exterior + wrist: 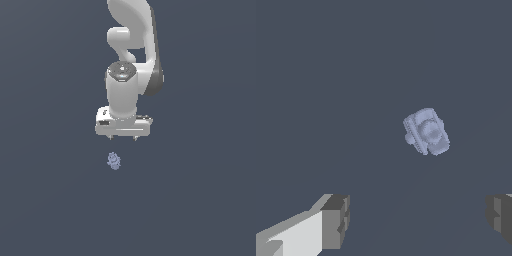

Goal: Pick up the object and move it to a goal position.

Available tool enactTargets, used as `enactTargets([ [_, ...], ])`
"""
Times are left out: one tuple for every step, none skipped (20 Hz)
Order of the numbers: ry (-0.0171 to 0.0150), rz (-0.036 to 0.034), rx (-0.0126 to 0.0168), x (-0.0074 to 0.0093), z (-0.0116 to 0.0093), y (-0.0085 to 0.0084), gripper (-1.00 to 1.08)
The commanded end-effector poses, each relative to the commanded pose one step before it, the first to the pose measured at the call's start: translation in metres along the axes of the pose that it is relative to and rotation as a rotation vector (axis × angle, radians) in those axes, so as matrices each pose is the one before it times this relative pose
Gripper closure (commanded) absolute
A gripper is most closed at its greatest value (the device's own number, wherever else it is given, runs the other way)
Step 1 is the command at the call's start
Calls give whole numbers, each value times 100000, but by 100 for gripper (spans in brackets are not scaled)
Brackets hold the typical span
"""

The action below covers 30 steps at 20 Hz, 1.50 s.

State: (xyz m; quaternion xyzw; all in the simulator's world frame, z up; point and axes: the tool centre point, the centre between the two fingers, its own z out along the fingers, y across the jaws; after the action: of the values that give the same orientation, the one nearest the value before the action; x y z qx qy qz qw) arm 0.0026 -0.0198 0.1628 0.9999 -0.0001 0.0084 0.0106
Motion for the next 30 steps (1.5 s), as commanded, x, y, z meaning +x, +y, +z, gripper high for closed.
enactTargets([
  [0,0,0,0,0,1,-92],
  [0,0,0,19,-13,-12,-92],
  [105,78,82,38,-101,23,-92],
  [128,106,102,69,-140,12,-92],
  [195,182,156,90,-206,24,-92],
  [239,270,193,109,-262,17,-92],
  [232,333,189,95,-261,6,-92],
  [179,337,146,61,-208,-4,-92],
  [122,315,99,30,-151,-12,-92],
  [66,254,52,4,-89,-15,-92],
  [11,119,6,-10,-22,-10,-92],
  [0,0,0,-11,12,32,-92],
  [-55,-218,-44,8,64,-17,-92],
  [-35,-290,-23,19,63,22,-92],
  [-35,-401,-19,34,73,32,-92],
  [-37,-515,-17,48,86,42,-92],
  [-40,-628,-15,61,101,55,-92],
  [-45,-749,-14,73,118,64,-92],
  [-52,-864,-15,83,137,78,-92],
  [-64,-986,-18,91,162,89,-92],
  [-77,-1119,-20,99,188,101,-92],
  [-87,-1247,-20,107,212,113,-92],
  [-94,-1369,-15,115,233,125,-92],
  [-100,-1490,-9,123,253,138,-92],
  [-106,-1612,-2,130,275,153,-92],
  [-114,-1735,6,135,299,168,-92],
  [-120,-1860,16,139,323,182,-92],
  [-125,-1980,29,142,346,198,-92],
  [-129,-2103,43,144,370,213,-92],
  [-132,-2224,59,144,395,229,-92],
])
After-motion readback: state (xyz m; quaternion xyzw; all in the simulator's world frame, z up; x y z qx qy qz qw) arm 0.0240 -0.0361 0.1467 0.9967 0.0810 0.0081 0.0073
